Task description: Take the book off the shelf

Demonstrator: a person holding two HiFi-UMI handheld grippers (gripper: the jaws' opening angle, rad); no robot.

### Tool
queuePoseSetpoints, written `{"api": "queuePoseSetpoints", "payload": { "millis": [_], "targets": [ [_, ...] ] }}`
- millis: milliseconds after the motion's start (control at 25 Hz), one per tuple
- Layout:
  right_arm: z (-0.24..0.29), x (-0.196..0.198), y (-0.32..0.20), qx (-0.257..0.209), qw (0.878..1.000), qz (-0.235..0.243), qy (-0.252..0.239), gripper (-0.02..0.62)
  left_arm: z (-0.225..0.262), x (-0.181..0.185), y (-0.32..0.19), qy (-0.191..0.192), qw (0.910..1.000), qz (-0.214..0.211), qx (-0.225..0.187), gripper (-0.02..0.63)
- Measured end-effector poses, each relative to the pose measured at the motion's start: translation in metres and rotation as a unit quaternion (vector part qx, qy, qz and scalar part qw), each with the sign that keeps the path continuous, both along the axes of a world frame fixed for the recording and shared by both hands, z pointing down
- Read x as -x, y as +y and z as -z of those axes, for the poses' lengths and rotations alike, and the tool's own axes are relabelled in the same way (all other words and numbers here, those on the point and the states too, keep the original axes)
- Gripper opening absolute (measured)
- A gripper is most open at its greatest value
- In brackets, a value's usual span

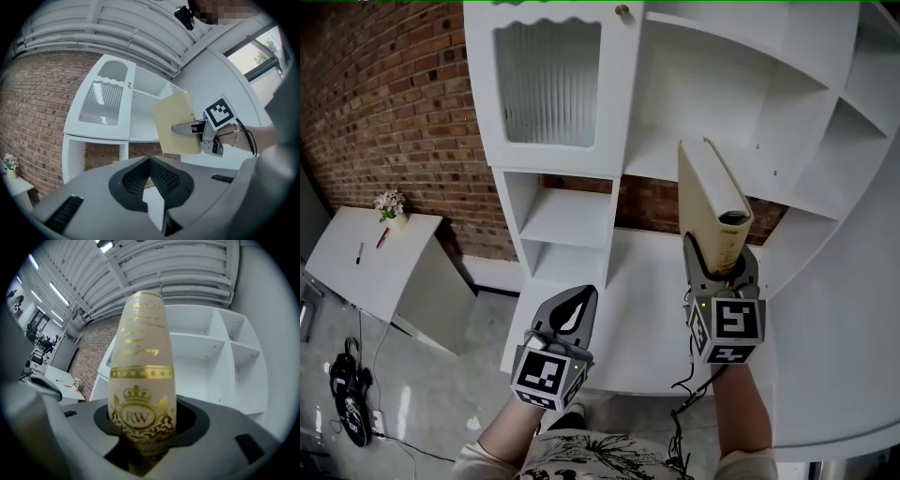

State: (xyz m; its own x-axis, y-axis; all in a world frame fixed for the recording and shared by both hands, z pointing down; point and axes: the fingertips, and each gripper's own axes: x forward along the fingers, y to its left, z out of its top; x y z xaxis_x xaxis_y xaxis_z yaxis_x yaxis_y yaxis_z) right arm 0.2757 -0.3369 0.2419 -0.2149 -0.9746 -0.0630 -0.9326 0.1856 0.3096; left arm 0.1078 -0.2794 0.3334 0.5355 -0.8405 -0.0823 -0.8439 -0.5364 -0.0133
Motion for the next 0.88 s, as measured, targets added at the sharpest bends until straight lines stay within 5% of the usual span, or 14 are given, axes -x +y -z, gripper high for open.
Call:
{"api": "queuePoseSetpoints", "payload": {
  "millis": [600,880],
  "targets": [
    [-0.137,-0.02,0.062,0.072,0.993,0.017,-0.088,0.233,-0.032,-0.009,0.022,0.011,0.9999,0.01,0.009,0.012],
    [-0.165,-0.013,0.067,0.091,0.991,0.033,-0.09,0.233,-0.058,-0.016,0.011,0.005,0.9993,0.007,0.035,0.012]
  ]
}}
